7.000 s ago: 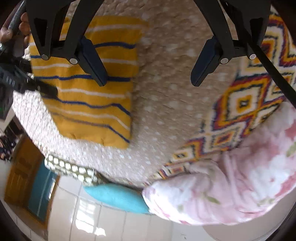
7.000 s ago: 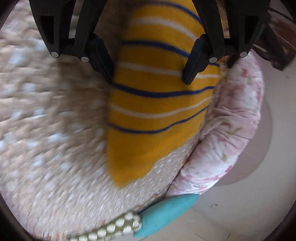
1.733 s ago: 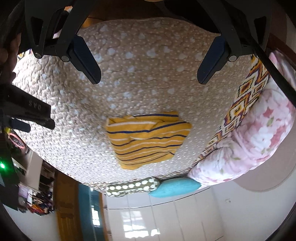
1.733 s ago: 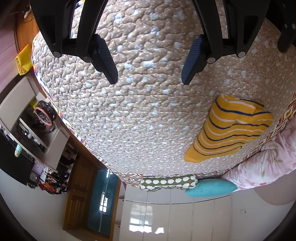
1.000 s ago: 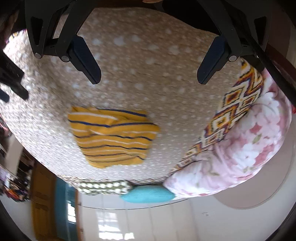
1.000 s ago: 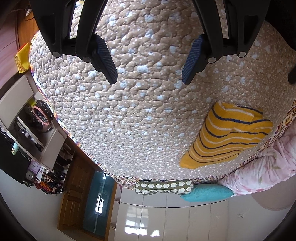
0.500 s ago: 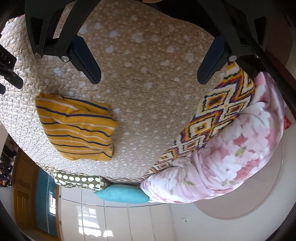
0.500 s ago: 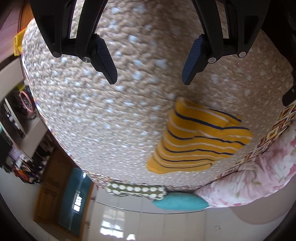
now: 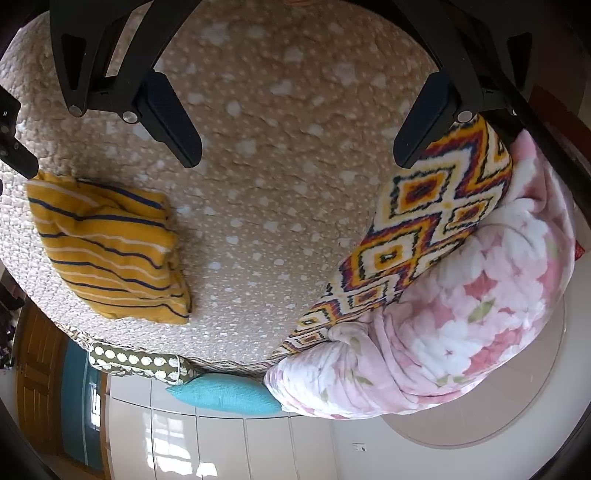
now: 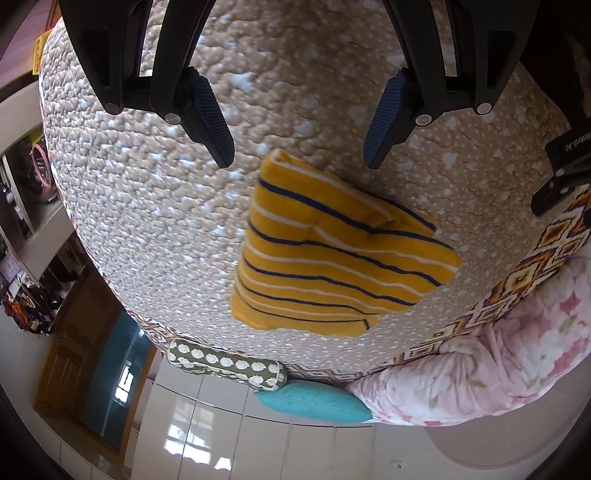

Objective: Fold small clothes

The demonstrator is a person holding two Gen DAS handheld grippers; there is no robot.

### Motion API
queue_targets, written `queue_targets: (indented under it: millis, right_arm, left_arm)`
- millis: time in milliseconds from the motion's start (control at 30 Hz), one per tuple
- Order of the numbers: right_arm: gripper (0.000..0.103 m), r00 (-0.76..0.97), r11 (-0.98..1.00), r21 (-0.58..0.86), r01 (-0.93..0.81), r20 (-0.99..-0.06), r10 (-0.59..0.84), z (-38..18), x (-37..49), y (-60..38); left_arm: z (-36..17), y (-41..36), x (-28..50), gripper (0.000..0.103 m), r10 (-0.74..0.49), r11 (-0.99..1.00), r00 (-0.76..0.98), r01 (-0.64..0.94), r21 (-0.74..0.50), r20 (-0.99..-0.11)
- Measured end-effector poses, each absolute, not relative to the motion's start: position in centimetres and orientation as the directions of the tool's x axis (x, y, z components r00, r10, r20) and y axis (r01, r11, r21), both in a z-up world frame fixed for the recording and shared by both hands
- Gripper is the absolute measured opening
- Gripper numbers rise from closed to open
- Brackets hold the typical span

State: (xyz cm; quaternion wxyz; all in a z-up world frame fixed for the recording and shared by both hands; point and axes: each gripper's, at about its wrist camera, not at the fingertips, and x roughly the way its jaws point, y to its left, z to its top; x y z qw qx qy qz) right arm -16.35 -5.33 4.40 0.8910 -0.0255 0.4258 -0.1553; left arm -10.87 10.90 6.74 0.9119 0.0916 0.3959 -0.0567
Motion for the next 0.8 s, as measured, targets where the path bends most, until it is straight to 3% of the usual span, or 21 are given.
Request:
queue_targets:
  millis: [800]
  right_arm:
    - [0.077,0.576,0.92,-0.136,0.366,-0.743,-0.339,3.1,-14.2,-10.5]
  left_arm:
    - [5.0,3.5,-6.5,0.103,-0.132,0.95,0.616,0.303,0.078,-0.777]
